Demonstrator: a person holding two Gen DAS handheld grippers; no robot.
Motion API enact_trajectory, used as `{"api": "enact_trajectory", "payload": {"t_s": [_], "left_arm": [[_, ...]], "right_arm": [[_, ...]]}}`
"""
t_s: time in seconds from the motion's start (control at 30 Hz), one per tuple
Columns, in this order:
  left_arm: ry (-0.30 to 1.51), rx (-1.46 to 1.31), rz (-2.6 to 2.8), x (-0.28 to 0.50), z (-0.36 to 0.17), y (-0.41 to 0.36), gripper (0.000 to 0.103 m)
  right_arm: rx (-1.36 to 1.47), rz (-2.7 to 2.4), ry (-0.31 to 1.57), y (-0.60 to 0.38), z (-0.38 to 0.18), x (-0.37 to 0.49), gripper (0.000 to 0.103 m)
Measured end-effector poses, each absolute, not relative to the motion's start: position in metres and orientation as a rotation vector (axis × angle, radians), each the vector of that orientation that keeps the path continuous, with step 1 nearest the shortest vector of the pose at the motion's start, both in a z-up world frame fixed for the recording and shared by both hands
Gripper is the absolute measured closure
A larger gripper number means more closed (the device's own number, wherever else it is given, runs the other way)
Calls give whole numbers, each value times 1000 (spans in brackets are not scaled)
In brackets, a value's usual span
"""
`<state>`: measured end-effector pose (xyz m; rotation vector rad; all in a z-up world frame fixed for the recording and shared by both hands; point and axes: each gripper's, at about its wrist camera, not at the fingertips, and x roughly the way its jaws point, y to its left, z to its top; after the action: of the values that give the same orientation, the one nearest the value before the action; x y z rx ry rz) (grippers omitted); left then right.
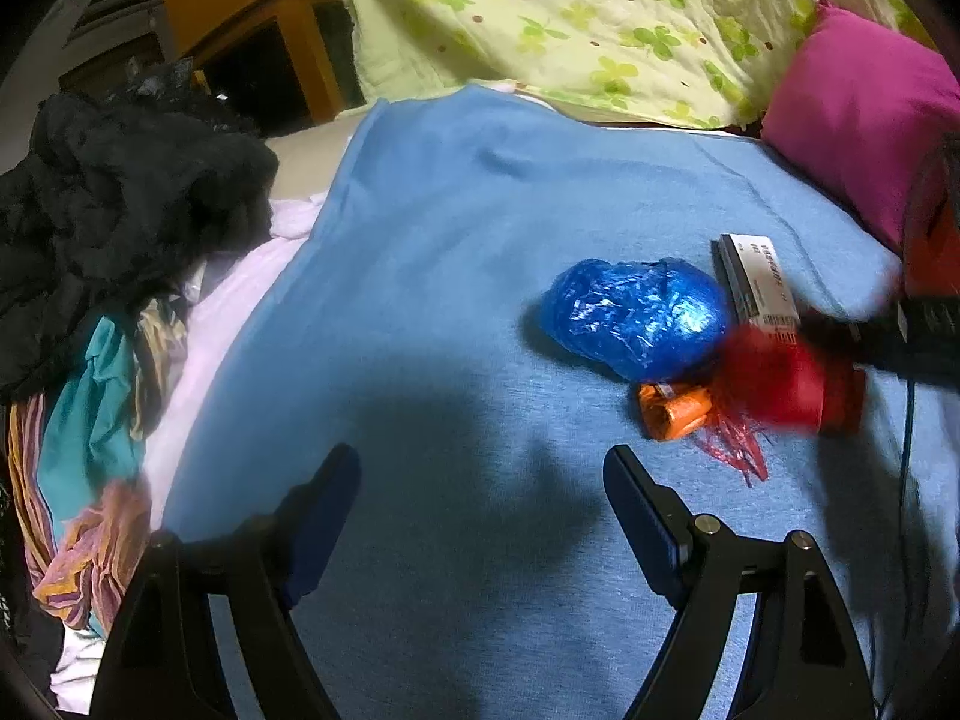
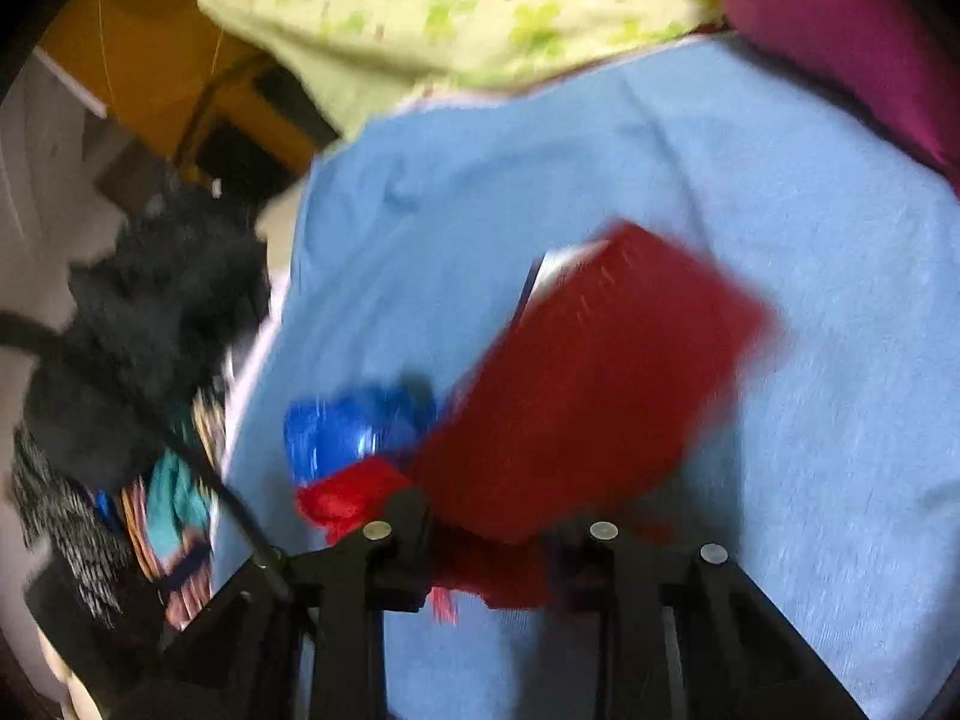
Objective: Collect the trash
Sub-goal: 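Lift the red ribbon-tied wrapper off the towel with the right tool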
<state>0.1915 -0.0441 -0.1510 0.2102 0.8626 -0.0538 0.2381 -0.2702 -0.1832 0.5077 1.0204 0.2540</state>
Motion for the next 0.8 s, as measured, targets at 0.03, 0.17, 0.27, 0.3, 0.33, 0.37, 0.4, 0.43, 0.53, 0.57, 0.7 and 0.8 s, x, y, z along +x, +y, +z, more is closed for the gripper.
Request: {"api": "enact_trajectory", "payload": {"t_s": [0.03, 0.17, 0.27, 0.3, 0.33, 0.37, 0.4, 0.43, 0.53, 0.57, 0.7, 0.8], "left_arm": [[862, 207, -49, 192, -151, -43, 20], [858, 187, -43, 194, -148, -37, 20], [841, 183, -58, 190, -144, -38, 20], [835, 182, -67, 189, -143, -39, 20], [828, 180, -77, 187, -140, -40, 20], [821, 180, -85, 185, -138, -41, 20], [810, 179, -95, 182, -135, -42, 20], [802, 180, -102, 179, -133, -44, 20], [769, 189, -118, 173, -125, -48, 20], [760, 193, -122, 171, -122, -49, 20], [734, 207, -126, 167, -117, -51, 20], [728, 208, -136, 165, -115, -49, 20]], "right_arm": [[458, 262, 1037, -264, -178, 231, 76], [386, 302, 1088, -262, -167, 194, 76], [377, 298, 1048, -274, -156, 169, 75], [395, 299, 1030, -279, -153, 164, 75], [439, 310, 1010, -286, -150, 157, 73], [489, 319, 997, -291, -150, 152, 59], [533, 319, 982, -295, -150, 147, 29], [547, 315, 966, -296, -149, 146, 23], [473, 283, 922, -287, -144, 152, 24], [466, 273, 929, -285, -146, 155, 25], [459, 270, 996, -271, -165, 170, 36], [434, 275, 1053, -257, -183, 181, 36]]}}
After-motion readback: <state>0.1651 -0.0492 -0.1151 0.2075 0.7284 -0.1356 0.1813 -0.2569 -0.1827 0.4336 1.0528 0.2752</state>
